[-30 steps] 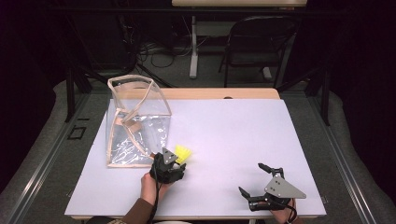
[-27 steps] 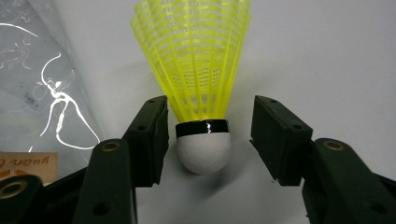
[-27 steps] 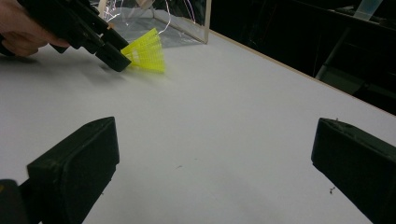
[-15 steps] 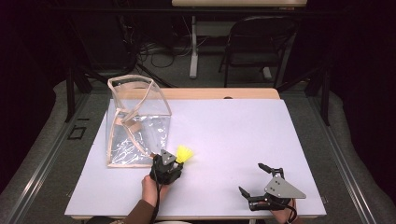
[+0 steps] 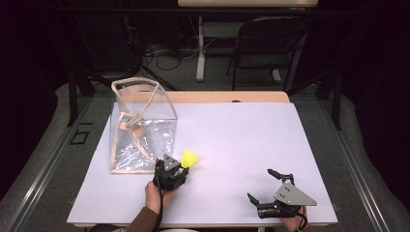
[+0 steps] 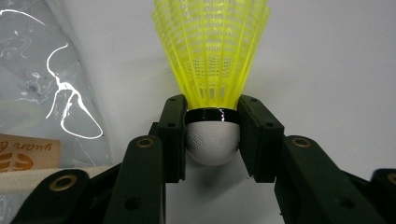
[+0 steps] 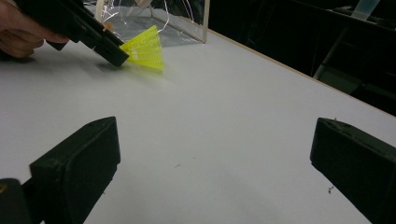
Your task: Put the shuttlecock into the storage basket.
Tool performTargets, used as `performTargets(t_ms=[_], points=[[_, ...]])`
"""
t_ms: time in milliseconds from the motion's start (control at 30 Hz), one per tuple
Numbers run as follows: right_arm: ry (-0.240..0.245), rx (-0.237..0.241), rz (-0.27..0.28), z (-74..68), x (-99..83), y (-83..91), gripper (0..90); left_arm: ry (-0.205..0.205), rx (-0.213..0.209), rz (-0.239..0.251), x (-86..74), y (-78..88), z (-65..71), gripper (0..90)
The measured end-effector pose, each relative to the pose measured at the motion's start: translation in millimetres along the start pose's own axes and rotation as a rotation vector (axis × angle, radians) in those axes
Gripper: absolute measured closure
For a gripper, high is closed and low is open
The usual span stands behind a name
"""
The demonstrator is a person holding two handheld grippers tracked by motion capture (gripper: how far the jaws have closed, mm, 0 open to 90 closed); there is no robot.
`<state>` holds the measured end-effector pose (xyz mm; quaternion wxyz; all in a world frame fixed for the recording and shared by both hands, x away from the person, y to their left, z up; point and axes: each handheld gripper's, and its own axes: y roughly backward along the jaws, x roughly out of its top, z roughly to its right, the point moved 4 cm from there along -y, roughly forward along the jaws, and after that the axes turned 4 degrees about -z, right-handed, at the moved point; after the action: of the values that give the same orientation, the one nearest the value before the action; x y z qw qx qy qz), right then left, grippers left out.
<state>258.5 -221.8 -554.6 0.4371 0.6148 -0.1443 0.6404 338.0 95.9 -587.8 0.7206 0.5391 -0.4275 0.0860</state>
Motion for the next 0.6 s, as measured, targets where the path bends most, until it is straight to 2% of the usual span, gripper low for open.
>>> performTargets(t_ms=[600], points=[[0.000,0.000,-0.003,0.0,-0.1,0.2,1.1,-0.022,-0.013,0.031,5.4,8.4,-0.5,64.9]])
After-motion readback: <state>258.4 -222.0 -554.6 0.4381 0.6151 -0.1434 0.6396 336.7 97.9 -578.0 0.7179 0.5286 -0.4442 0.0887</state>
